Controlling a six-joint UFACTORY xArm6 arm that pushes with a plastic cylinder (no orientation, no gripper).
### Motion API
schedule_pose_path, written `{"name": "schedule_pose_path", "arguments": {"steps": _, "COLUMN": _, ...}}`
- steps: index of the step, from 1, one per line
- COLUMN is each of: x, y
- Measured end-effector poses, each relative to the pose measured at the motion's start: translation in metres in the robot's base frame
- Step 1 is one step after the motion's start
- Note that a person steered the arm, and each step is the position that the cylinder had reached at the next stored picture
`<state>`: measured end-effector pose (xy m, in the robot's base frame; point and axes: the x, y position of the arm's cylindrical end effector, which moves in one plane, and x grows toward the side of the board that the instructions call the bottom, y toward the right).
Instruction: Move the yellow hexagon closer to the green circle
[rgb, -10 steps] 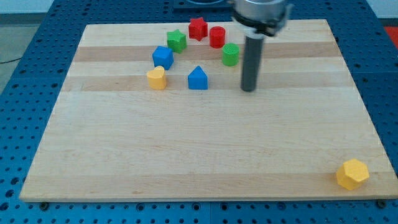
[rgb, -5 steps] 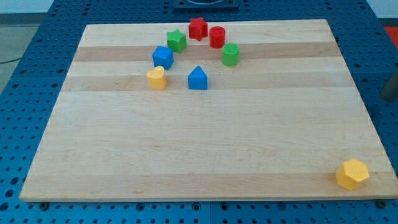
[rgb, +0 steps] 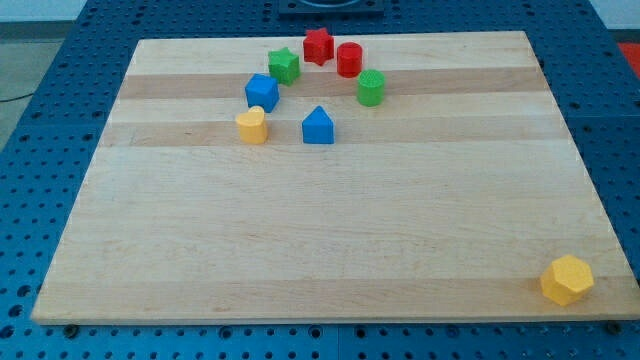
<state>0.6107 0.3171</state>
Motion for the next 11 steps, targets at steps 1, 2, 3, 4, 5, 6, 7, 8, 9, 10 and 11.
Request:
{"name": "schedule_pose_path", "arguments": {"steps": 1, "x": 0.006, "y": -0.04}}
{"name": "schedule_pose_path", "arguments": {"steps": 2, "x": 0.001, "y": -0.07}}
{"name": "schedule_pose_path", "arguments": {"steps": 3, "x": -0.023, "y": -0.121}}
{"name": "schedule_pose_path", "arguments": {"steps": 4, "x": -0.055, "y": -0.179}}
{"name": "schedule_pose_path", "arguments": {"steps": 5, "x": -0.077, "y": -0.25}}
{"name": "schedule_pose_path", "arguments": {"steps": 6, "x": -0.056, "y": -0.24}}
{"name": "schedule_pose_path", "arguments": {"steps": 7, "x": -0.039, "y": -0.258}}
{"name": "schedule_pose_path", "arguments": {"steps": 8, "x": -0.058, "y": -0.302}}
{"name": "schedule_pose_path", "arguments": {"steps": 9, "x": -0.099, "y": -0.315}}
{"name": "schedule_pose_path", "arguments": {"steps": 10, "x": -0.142, "y": -0.306}}
{"name": "schedule_pose_path", "arguments": {"steps": 11, "x": -0.165, "y": -0.29}}
